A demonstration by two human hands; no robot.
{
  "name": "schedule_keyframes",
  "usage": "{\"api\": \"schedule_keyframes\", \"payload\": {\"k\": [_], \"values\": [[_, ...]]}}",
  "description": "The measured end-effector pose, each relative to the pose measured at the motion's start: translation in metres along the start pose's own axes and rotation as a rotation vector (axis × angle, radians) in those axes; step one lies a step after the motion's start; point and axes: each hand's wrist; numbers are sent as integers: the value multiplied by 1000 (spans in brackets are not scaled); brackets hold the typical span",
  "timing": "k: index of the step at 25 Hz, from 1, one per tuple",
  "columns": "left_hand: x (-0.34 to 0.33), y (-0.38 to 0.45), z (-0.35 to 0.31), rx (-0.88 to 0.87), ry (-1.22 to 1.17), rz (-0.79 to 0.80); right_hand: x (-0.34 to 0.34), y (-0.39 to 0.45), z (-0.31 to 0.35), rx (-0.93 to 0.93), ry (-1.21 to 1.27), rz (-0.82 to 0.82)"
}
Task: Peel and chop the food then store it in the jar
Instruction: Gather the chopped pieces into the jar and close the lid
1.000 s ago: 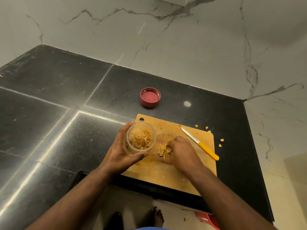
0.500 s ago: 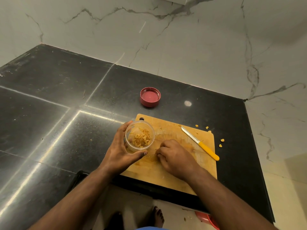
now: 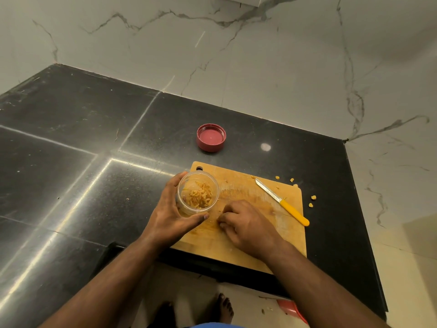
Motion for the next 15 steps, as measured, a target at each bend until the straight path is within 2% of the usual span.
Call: {"api": "schedule_keyframes", "payload": {"k": [6, 8, 11, 15], "values": [[-1, 0, -2, 0, 0, -4, 12, 0, -20, -235, 150, -85], [-1, 0, -2, -1, 5, -7, 13, 1, -17, -268, 112, -25], [-1, 0, -3, -2, 6, -3, 6, -8, -7, -232, 45, 69], [-1, 0, -4, 4, -7, 0, 2, -17, -9, -131, 30, 44]]}}
Point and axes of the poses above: each hand's wrist, its own y-axis towards the middle knuckle, its own x-axis out of the back of the hand, z = x × y, and after that the axes turned 12 degrees about -x, right-handed
